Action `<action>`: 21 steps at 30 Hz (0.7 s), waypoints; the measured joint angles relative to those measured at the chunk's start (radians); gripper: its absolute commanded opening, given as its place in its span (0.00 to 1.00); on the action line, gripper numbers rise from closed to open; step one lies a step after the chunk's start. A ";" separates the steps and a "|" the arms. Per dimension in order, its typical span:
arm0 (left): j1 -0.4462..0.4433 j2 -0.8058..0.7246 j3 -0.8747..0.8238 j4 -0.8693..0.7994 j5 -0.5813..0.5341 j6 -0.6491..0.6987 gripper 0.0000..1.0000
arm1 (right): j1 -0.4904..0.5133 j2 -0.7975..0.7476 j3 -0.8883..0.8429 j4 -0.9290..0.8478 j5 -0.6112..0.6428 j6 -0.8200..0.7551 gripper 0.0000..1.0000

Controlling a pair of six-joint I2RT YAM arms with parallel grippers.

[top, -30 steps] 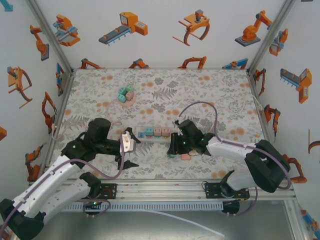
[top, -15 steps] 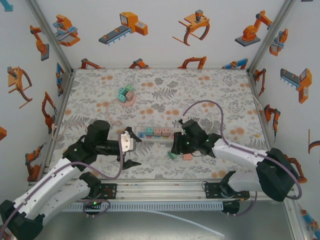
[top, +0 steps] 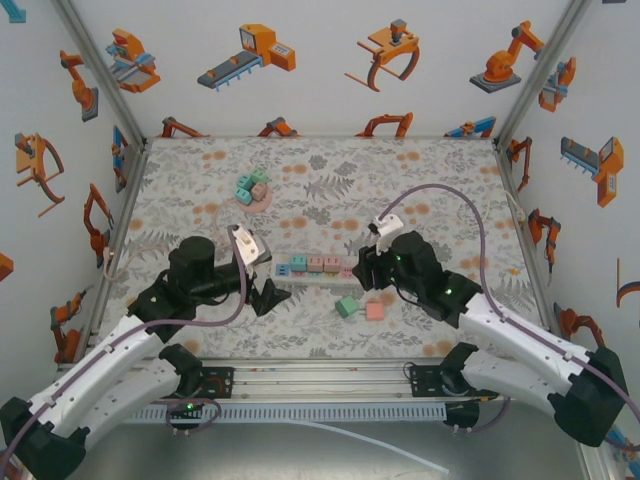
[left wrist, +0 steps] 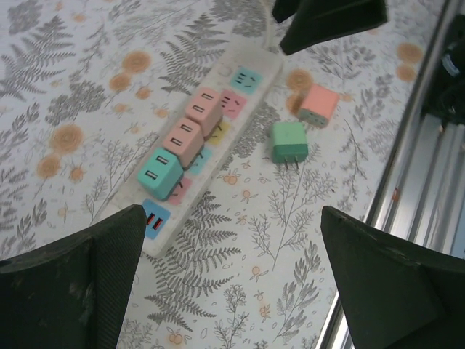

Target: Pull the plug off the socket

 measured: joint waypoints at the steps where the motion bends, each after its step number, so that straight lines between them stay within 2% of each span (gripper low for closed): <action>1: 0.000 0.006 0.000 0.010 -0.030 -0.039 0.97 | 0.000 -0.018 -0.005 0.031 -0.003 -0.072 0.49; 3: 0.000 0.019 0.001 0.024 -0.086 -0.113 1.00 | 0.000 -0.043 -0.022 0.091 -0.018 -0.209 0.50; 8: 0.008 0.080 0.026 0.028 -0.246 -0.288 0.99 | 0.000 -0.042 -0.085 0.212 -0.105 -0.508 0.62; 13: 0.052 0.153 0.062 0.019 -0.401 -0.450 0.98 | 0.000 0.071 -0.076 0.217 -0.217 -0.745 0.68; 21: 0.168 0.254 0.090 -0.048 -0.476 -0.652 0.98 | 0.000 0.325 0.068 0.121 -0.378 -0.900 0.68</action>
